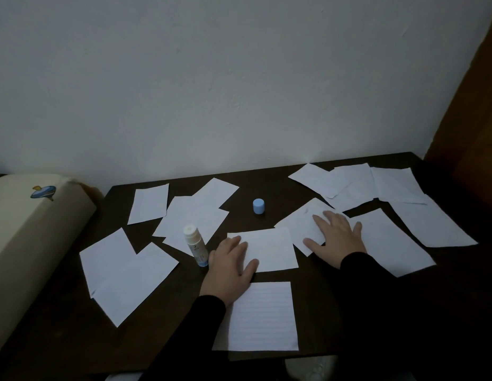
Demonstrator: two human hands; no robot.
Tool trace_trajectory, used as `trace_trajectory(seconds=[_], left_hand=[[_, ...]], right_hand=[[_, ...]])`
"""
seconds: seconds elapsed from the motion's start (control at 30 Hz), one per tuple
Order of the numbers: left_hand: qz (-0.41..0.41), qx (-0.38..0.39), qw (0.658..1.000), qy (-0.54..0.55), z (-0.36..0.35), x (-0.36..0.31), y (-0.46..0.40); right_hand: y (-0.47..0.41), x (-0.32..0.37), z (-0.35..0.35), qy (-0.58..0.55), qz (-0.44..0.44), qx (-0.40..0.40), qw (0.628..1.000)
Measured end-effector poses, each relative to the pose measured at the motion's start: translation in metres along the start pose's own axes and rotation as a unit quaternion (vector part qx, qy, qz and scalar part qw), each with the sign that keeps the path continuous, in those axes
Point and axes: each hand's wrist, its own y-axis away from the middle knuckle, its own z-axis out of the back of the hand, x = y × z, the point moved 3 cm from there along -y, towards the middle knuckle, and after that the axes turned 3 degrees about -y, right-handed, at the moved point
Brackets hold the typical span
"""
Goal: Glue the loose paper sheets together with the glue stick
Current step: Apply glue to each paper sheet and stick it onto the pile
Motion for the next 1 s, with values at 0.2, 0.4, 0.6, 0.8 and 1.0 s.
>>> trace_trajectory(seconds=[0.2, 0.4, 0.6, 0.8, 1.0], left_hand=[[0.004, -0.016, 1.000, 0.019, 0.004, 0.000, 0.003], [-0.003, -0.030, 0.999, 0.040, 0.006, 0.001, 0.005], [-0.008, -0.043, 0.998, 0.045, 0.006, 0.002, 0.006], [-0.016, -0.078, 0.991, 0.105, 0.010, -0.002, 0.009], [-0.037, -0.101, 0.982, 0.158, 0.014, 0.001, 0.017]], right_hand=[[0.005, 0.005, -0.002, -0.020, -0.045, -0.011, 0.999], [0.006, 0.009, 0.007, -0.059, -0.068, -0.055, 0.994], [0.004, 0.007, 0.011, -0.122, -0.088, -0.126, 0.980], [0.012, 0.040, 0.019, -0.180, -0.028, -0.148, 0.972], [0.035, 0.092, 0.000, -0.191, 0.050, -0.122, 0.973]])
